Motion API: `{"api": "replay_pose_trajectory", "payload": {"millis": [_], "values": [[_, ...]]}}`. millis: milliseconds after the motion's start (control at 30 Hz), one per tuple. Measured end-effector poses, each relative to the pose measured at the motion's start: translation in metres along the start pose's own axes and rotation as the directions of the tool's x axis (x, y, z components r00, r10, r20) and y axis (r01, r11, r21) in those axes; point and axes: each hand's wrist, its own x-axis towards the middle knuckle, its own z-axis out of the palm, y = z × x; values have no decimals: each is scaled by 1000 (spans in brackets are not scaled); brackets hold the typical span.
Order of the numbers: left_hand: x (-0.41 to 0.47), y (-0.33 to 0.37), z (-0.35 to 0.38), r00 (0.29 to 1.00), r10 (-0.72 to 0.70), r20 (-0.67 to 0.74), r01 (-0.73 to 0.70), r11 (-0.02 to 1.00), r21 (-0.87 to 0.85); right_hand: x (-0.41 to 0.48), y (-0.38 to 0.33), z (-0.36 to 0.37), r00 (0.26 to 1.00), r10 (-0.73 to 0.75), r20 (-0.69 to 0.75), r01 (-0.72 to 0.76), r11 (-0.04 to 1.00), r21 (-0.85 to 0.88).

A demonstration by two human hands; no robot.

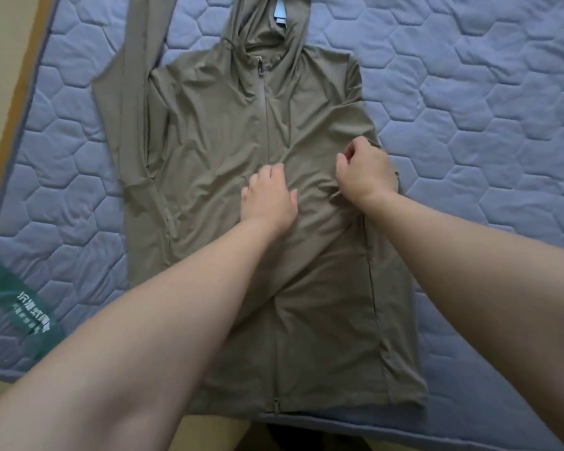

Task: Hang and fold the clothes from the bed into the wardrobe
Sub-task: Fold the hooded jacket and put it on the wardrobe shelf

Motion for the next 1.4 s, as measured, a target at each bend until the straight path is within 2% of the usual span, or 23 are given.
{"api": "replay_pose_trajectory", "payload": {"millis": [100, 167, 200, 233, 267, 300, 333, 367, 400, 467, 500, 567, 633, 700, 733, 800, 900, 1000, 1067, 1133, 1233, 1300, 1400], "values": [[40, 37, -6, 999, 26, -42, -28, 999, -40, -10, 27, 4, 993, 114, -2, -112, 979, 171], [68, 63, -11, 1000, 9, -30, -12, 994, -106, -27, 45, 17, 966, 257, 32, -248, 885, 395], [84, 74, -13, 1000, -24, -10, 22, 989, -148, -32, 54, 23, 925, 367, 97, -357, 753, 553], [102, 84, -13, 998, -59, 11, 60, 981, -183, -34, 63, 26, 853, 460, 246, -487, 534, 691], [118, 95, -14, 996, -83, 41, 90, 974, -207, -33, 72, 28, 762, 479, 435, -594, 252, 764], [133, 106, -15, 992, -103, 72, 117, 968, -224, -30, 79, 27, 693, 413, 591, -640, -25, 768], [147, 116, -17, 988, -127, 91, 146, 958, -246, -24, 86, 26, 667, 324, 671, -627, -242, 740], [158, 127, -18, 985, -144, 90, 164, 943, -289, -16, 91, 25, 669, 260, 696, -594, -375, 712], [168, 138, -20, 978, -171, 117, 202, 912, -357, -6, 94, 24, 689, 228, 688, -559, -437, 704], [183, 161, -21, 966, -177, 189, 247, 853, -459, 9, 97, 17, 729, 229, 645, -510, -447, 735], [192, 170, -20, 966, -157, 207, 236, 862, -448, 15, 98, 14, 741, 232, 630, -498, -438, 748], [207, 183, -20, 975, -158, 154, 211, 869, -447, 23, 107, 13, 735, 222, 641, -492, -476, 729], [214, 185, -21, 993, -93, 79, 110, 961, -255, 26, 109, 16, 719, 215, 660, -495, -508, 705], [228, 188, -22, 995, -86, 51, 93, 981, -169, 28, 110, 20, 692, 220, 688, -507, -529, 680], [233, 185, -23, 994, -86, 65, 97, 978, -182, 29, 108, 21, 684, 223, 695, -503, -546, 670], [238, 179, -20, 979, -188, 73, 202, 915, -350, 30, 109, 25, 667, 231, 708, -488, -582, 650], [242, 166, -13, 987, -160, 18, 157, 926, -344, 33, 115, 30, 674, 228, 702, -483, -584, 653], [234, 150, -6, 989, -131, -64, 92, 904, -418, 39, 117, 33, 673, 219, 706, -495, -576, 651], [219, 137, -8, 986, -113, -120, 61, 925, -375, 41, 115, 32, 672, 218, 708, -511, -556, 656], [193, 117, -11, 965, -99, -242, 26, 957, -289, 41, 113, 30, 681, 220, 698, -513, -537, 669], [130, 64, -10, 938, -77, -338, 1, 975, -220, 37, 106, 30, 689, 262, 676, -511, -486, 709], [79, 19, -1, 936, -140, -323, 94, 983, -155, 30, 100, 31, 696, 332, 637, -506, -404, 762], [-2, -44, 9, 922, -310, -233, 310, 950, -39, 16, 87, 38, 725, 415, 550, -471, -285, 835]]}}
